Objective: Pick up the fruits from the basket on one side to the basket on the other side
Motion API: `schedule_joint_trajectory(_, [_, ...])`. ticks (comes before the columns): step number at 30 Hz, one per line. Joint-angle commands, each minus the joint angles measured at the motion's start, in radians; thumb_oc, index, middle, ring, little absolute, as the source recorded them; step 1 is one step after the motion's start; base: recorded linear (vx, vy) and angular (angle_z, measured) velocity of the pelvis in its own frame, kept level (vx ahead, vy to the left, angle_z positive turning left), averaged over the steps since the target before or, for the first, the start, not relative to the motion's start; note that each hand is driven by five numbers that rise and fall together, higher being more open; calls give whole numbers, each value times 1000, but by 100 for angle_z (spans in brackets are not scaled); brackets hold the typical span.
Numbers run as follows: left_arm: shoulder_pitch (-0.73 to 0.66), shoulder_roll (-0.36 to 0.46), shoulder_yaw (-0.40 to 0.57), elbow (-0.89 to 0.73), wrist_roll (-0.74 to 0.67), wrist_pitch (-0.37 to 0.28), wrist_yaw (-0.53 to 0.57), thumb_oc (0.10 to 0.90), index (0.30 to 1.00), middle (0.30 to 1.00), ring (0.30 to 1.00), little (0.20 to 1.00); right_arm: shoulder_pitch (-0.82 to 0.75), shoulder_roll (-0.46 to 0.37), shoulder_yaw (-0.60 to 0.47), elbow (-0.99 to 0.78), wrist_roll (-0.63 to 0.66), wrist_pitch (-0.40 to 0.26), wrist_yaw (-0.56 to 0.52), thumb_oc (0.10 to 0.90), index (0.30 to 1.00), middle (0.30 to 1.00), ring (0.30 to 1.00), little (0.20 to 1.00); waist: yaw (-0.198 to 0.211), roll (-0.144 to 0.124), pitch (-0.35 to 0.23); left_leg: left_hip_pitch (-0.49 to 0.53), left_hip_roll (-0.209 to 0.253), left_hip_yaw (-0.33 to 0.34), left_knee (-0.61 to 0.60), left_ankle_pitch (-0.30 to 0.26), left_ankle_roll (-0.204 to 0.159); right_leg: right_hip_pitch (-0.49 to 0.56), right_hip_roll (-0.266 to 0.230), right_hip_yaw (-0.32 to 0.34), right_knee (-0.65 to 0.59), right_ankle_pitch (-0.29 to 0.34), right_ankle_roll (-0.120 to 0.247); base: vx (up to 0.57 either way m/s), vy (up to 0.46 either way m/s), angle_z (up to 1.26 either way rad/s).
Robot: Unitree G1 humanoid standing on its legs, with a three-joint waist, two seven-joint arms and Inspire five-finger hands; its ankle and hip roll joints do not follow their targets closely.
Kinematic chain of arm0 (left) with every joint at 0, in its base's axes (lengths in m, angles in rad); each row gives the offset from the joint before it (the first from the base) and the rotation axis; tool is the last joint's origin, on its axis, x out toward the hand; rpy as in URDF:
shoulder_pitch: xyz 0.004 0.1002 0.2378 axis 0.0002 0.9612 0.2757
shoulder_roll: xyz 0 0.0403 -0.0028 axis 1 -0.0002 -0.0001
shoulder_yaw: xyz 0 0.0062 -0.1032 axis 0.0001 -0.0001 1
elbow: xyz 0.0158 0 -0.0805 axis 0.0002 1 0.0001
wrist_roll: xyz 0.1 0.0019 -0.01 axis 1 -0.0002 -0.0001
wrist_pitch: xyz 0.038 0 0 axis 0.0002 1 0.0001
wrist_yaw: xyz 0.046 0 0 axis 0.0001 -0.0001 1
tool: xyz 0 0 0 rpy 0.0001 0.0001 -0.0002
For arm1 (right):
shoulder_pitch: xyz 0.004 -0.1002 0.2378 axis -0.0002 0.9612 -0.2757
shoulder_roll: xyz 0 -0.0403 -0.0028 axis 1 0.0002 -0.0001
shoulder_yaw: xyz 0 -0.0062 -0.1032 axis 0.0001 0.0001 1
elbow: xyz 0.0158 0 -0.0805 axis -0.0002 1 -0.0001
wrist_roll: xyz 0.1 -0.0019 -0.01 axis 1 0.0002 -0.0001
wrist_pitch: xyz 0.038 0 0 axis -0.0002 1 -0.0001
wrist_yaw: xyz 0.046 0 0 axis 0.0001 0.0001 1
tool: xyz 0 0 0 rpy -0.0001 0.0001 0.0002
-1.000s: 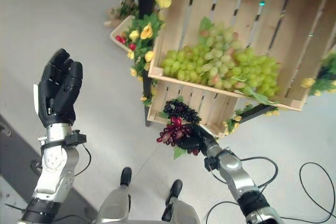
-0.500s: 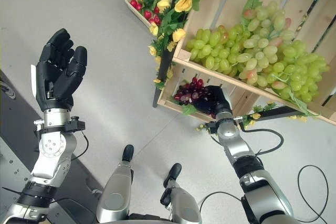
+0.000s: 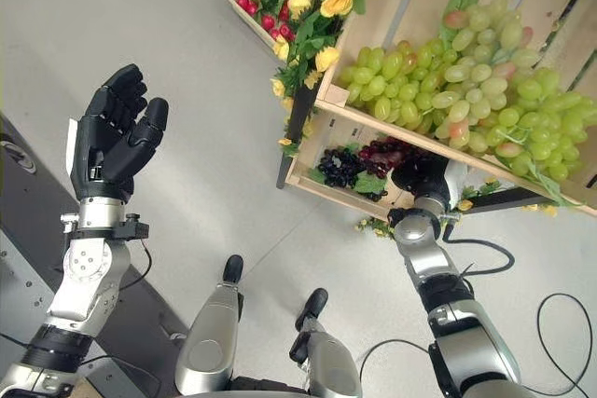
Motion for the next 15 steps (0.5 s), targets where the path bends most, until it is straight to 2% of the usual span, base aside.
schedule_joint_trajectory(1, [48,6,36,-88,-20,-68,-73,800,900,900,900,900,0,-88,-72,-30,-50,-26,-69,800,900,900,900,900,15,33,-134,25,-51,53,5,-37,-23,16,12,-17,168,-109,33,226,-15,-6])
schedule_joint_trajectory(2, [63,7,42,-91,-24,-58,-91,800,900,900,900,900,24,-79,-72,-31,-52,-7,-63,800,900,900,900,900,18,31,-141,38,-49,58,4,-37,-25,25,12,-21,169,-109,35,211,-23,-4])
schedule_joint_trajectory(6, [132,1,71,-103,-29,-27,-158,800,900,900,900,900,119,-44,-80,-33,-59,-2,-57,800,900,900,900,900,29,26,-170,97,-41,71,-13,-29,-28,56,20,-26,181,-106,41,224,-23,-4])
schedule_joint_trajectory(15, [222,-18,79,-105,-24,-6,-211,800,900,900,900,900,262,-5,-103,-88,-76,-51,-9,800,900,900,900,900,30,31,-200,190,-45,87,-47,-9,-27,86,26,-31,216,-97,46,132,11,0])
